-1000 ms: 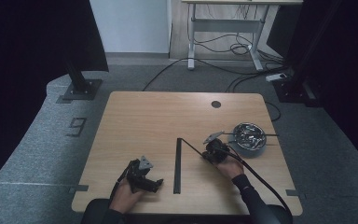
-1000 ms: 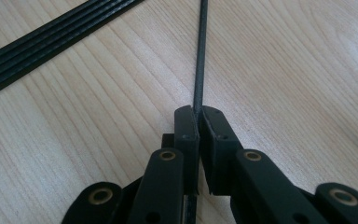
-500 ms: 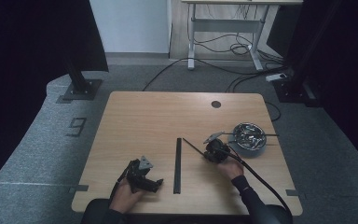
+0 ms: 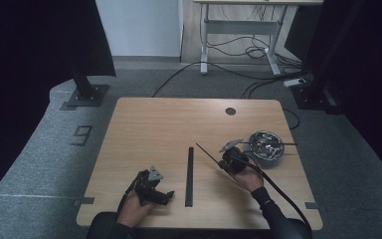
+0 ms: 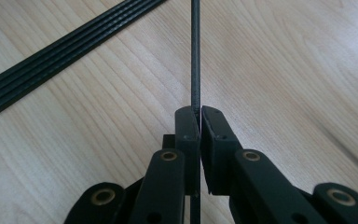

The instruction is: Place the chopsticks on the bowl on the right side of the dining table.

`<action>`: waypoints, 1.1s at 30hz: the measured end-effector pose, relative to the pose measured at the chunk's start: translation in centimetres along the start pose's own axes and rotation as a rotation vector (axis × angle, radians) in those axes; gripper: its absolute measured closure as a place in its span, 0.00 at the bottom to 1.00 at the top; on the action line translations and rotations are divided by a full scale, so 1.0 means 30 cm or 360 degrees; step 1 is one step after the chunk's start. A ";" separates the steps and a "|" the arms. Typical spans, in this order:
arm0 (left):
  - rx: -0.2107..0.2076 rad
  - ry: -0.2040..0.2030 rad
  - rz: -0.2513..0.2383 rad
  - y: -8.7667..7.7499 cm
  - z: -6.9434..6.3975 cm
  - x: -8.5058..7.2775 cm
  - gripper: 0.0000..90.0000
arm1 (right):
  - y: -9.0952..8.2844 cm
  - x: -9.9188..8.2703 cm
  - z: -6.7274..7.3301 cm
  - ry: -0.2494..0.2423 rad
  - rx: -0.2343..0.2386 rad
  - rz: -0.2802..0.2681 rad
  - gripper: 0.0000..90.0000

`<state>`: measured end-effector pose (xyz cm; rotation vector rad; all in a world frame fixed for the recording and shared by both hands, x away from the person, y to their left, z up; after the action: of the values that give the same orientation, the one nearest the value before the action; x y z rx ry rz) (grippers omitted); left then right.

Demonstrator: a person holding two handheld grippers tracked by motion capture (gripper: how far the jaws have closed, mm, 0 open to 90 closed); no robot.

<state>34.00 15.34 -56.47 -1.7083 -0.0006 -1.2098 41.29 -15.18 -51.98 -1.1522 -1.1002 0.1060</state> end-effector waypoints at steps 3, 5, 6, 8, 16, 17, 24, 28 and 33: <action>0.0000 0.0000 0.0000 0.000 0.000 0.000 0.00 | -0.022 0.003 0.001 -0.0004 -0.0001 -0.0010 0.96; 0.0000 0.0000 0.0000 0.000 0.000 0.000 0.00 | -0.033 0.006 0.000 -0.0004 0.0000 -0.0013 0.96; 0.0000 0.0000 0.0000 0.000 0.000 0.000 0.00 | -0.033 0.006 0.000 -0.0004 0.0000 -0.0013 0.96; 0.0000 0.0001 0.0000 0.000 0.000 0.000 0.00 | -0.044 0.008 -0.001 -0.0011 -0.0006 -0.0012 0.96; 0.0000 0.0003 0.0001 0.000 0.000 0.000 0.00 | -0.092 0.015 -0.010 -0.0002 -0.0013 -0.0023 0.96; 0.0000 0.0002 0.0000 0.000 0.000 0.000 0.00 | -0.099 0.016 -0.012 -0.0002 -0.0013 -0.0025 0.96; -0.0001 -0.0002 -0.0002 0.001 0.000 0.001 0.00 | -0.157 0.021 -0.032 0.0023 -0.0021 -0.0058 0.96; -0.0001 -0.0002 -0.0002 0.001 -0.001 0.001 0.00 | -0.188 0.021 -0.045 0.0038 -0.0018 -0.0064 0.96; -0.0002 0.0003 0.0000 0.001 0.000 0.001 0.00 | -0.220 0.019 -0.061 0.0049 -0.0033 -0.0075 0.96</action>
<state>34.04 15.31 -56.47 -1.7081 0.0012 -1.2114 40.00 -19.13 -46.49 -1.1422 -1.1029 0.0401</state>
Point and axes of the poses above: each handheld gripper's, and its own axes: y roughly forward along the jaws, x roughly out of its top, z roughly to its left, the point moved 2 cm from there along y, roughly forward along the jaws, and after that the axes turned 4 degrees about -z, right-handed, at the moved point
